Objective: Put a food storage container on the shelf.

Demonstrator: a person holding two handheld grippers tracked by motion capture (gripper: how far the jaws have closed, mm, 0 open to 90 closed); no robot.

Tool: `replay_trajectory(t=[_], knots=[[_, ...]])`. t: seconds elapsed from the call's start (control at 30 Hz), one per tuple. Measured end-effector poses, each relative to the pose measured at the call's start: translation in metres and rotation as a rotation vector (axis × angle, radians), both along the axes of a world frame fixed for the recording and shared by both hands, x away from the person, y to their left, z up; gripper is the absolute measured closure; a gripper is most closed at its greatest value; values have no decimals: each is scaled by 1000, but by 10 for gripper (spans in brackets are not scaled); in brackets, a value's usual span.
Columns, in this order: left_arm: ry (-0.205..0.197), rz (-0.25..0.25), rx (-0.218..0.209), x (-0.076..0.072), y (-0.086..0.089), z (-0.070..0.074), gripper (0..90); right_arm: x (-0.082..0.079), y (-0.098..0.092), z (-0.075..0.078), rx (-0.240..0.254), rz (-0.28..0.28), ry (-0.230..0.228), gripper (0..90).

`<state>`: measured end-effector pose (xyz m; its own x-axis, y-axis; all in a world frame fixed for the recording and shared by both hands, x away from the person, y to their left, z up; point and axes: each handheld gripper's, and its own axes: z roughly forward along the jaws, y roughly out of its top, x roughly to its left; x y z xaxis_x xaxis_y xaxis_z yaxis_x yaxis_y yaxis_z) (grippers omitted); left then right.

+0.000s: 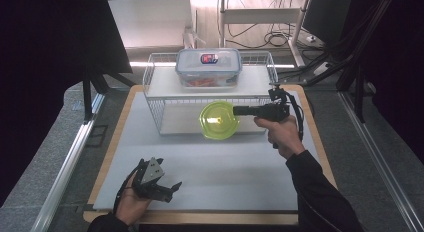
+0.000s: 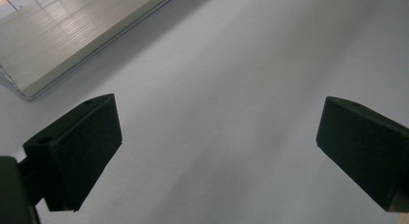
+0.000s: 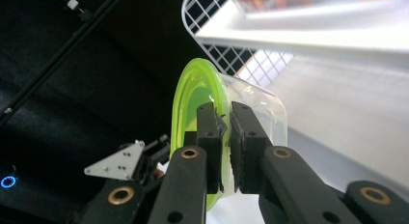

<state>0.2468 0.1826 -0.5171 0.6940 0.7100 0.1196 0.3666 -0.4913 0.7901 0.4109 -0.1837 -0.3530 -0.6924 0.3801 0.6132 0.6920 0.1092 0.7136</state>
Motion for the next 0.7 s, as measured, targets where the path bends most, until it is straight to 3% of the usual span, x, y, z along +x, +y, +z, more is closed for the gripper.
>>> replay_trajectory(t=[0.27, 0.7], knots=[[11, 5, -44, 1, 2, 1, 9, 8, 0, 31, 26, -14, -33, 842], [15, 5, -45, 0, 1, 1, 10, 29, 9, 77, 52, -48, -62, 842]])
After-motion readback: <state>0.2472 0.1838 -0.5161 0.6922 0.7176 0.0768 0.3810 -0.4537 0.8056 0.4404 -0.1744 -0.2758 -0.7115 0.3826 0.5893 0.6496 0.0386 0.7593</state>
